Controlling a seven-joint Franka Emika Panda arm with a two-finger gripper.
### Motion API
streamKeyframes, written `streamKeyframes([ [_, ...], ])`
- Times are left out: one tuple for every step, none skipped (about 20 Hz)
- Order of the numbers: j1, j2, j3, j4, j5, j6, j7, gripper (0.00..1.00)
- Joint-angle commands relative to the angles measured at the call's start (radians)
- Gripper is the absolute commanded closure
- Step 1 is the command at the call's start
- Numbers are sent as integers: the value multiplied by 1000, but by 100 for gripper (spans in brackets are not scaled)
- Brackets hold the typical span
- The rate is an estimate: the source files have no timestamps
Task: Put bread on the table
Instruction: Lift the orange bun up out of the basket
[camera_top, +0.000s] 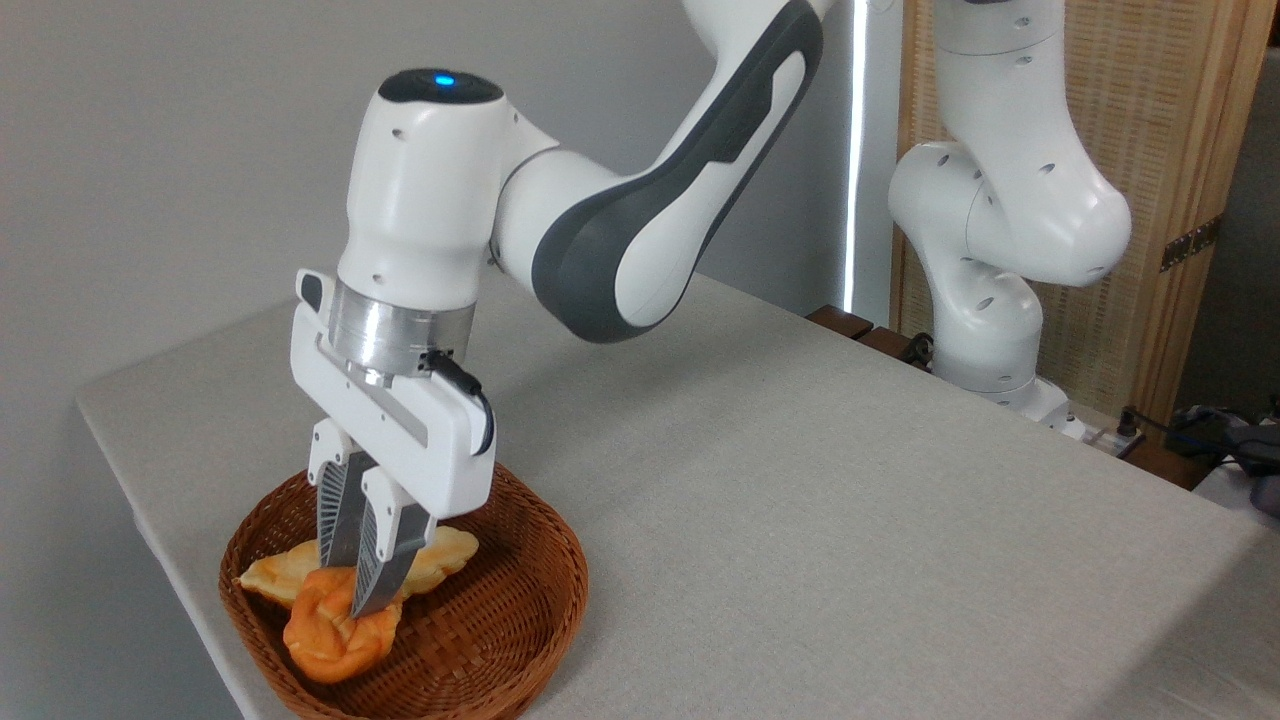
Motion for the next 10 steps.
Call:
streamKeyframes([
  [1, -62, 10, -3, -39, -86, 22, 66],
  [1, -73, 10, -3, -39, -106, 22, 66],
  [1, -88, 10, -3, -39, -130, 21, 66],
  [1, -105, 11, -2, -39, -162, 21, 66],
  [1, -127, 11, -2, -38, -199, 22, 66],
  [1, -156, 13, -3, -38, -247, 24, 66],
  [1, -185, 13, -3, -33, -302, 25, 66],
  [1, -214, 16, -3, -30, -359, 27, 66],
  [1, -240, 27, -6, -29, -406, 34, 66],
  [1, -263, 34, -8, -27, -446, 50, 66],
])
